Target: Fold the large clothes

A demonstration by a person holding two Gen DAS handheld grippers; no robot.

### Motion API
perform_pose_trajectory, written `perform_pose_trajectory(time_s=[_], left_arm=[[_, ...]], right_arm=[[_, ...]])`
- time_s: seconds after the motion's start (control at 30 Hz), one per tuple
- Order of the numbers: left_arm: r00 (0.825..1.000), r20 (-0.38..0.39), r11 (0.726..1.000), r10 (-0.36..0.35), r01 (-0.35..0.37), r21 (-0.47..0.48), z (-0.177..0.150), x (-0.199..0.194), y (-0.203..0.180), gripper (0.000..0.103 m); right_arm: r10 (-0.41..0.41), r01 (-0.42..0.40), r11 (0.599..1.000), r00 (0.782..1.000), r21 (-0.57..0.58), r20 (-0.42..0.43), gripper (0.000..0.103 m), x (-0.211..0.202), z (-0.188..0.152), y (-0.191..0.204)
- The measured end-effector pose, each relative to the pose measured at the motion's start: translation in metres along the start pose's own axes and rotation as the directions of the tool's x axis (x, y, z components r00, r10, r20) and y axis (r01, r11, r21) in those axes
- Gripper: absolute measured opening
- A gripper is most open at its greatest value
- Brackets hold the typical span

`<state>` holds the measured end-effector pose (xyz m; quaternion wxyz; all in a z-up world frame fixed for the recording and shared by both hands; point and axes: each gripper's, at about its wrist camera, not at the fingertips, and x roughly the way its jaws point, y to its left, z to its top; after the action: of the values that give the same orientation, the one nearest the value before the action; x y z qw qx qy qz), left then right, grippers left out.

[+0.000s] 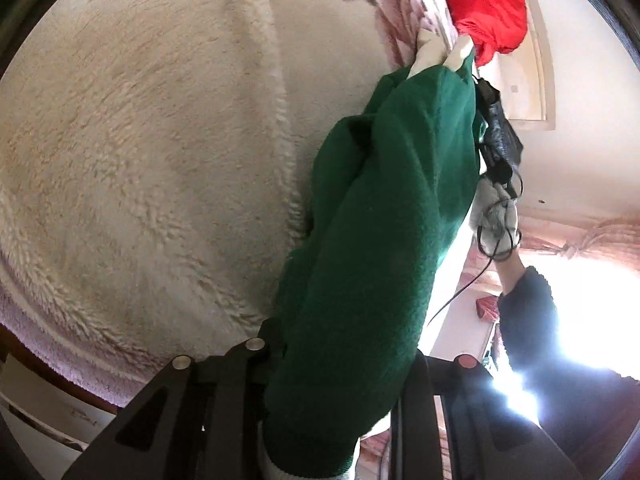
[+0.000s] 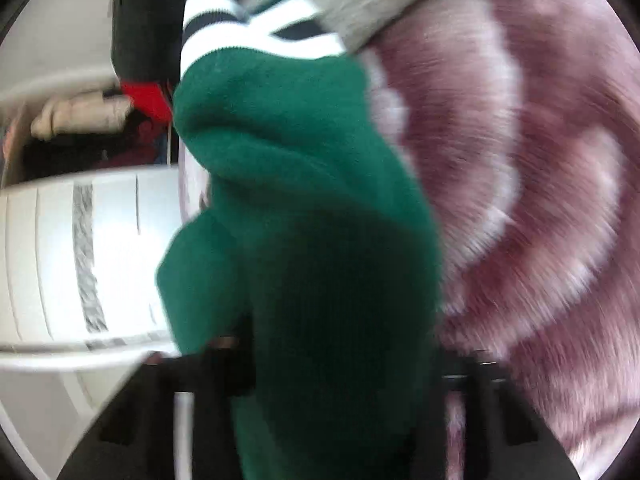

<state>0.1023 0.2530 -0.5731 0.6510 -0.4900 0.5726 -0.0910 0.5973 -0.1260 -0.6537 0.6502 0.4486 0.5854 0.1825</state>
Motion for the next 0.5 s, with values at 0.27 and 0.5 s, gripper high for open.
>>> perform_pose_trajectory(time_s=[0.27, 0.5], left_arm=[[0.99, -0.143, 0.999, -0.012, 0.018, 0.047, 0.044, 0.024, -0.013, 0.039], [0.979, -0.193, 0.992, -0.057, 0.077, 0.097, 0.103, 0.04, -0.043, 0.071]], right_arm=[[-0.038, 0.001, 0.988, 0.971, 0.156, 0.235, 0.02, -0.164, -0.089, -0.049], [-0.097, -0.04, 0.903, 0.951, 0.428, 0.293, 0.046, -0.287, -0.15, -0.16]])
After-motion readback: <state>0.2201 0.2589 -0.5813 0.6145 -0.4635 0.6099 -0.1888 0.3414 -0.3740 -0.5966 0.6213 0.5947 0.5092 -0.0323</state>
